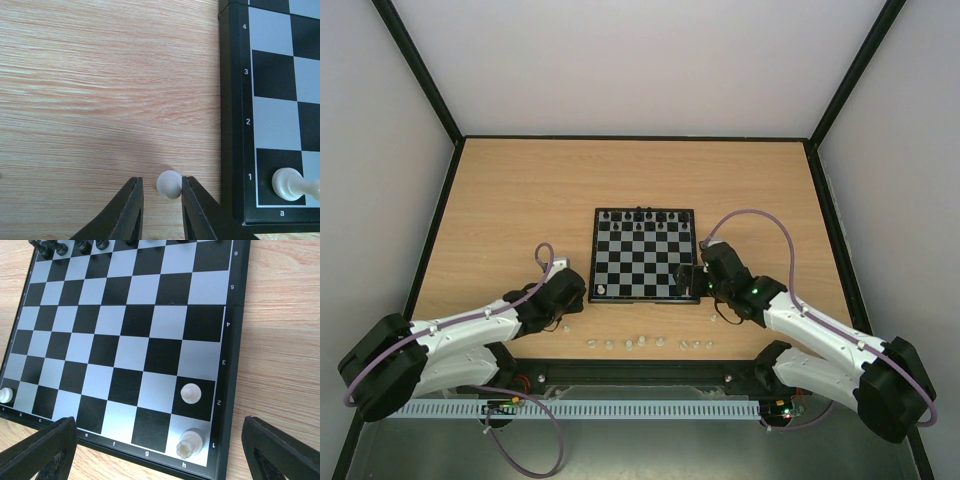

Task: Set up the chess pieces on the board
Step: Pick up the chess piece at the center of the board.

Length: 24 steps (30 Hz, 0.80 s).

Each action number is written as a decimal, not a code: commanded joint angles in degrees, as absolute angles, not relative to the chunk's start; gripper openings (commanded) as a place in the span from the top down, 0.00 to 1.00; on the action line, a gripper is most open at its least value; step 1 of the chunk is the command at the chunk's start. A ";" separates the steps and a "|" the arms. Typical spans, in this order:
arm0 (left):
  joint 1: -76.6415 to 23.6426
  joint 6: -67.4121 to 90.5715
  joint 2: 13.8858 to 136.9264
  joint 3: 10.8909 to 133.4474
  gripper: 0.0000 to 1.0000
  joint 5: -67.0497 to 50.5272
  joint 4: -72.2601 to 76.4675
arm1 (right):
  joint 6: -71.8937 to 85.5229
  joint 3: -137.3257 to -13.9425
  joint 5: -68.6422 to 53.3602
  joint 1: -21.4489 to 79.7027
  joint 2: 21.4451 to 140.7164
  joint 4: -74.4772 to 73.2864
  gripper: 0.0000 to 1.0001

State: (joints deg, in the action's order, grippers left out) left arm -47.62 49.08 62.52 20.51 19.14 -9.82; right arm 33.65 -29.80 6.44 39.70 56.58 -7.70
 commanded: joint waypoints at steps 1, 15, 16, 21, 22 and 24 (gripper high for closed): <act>-47.89 48.60 62.68 20.62 0.76 20.38 -10.52 | 33.55 -28.66 6.38 39.46 56.59 -8.29 0.10; -47.90 48.58 62.68 20.78 0.76 20.93 -10.95 | 33.62 -28.14 6.59 39.44 56.26 -7.73 0.10; -47.82 48.60 62.67 20.72 0.76 20.92 -10.95 | 33.58 -28.10 6.59 39.46 56.25 -7.65 0.10; -47.85 48.69 62.41 20.69 0.76 20.79 -11.11 | 33.57 -28.18 6.55 39.42 56.68 -7.64 0.10; -47.89 48.69 62.40 20.58 0.76 20.76 -10.98 | 33.57 -28.15 6.62 39.46 56.56 -7.65 0.10; -47.86 48.45 62.63 20.67 0.76 20.73 -10.77 | 33.56 -28.05 6.66 39.46 56.37 -7.69 0.10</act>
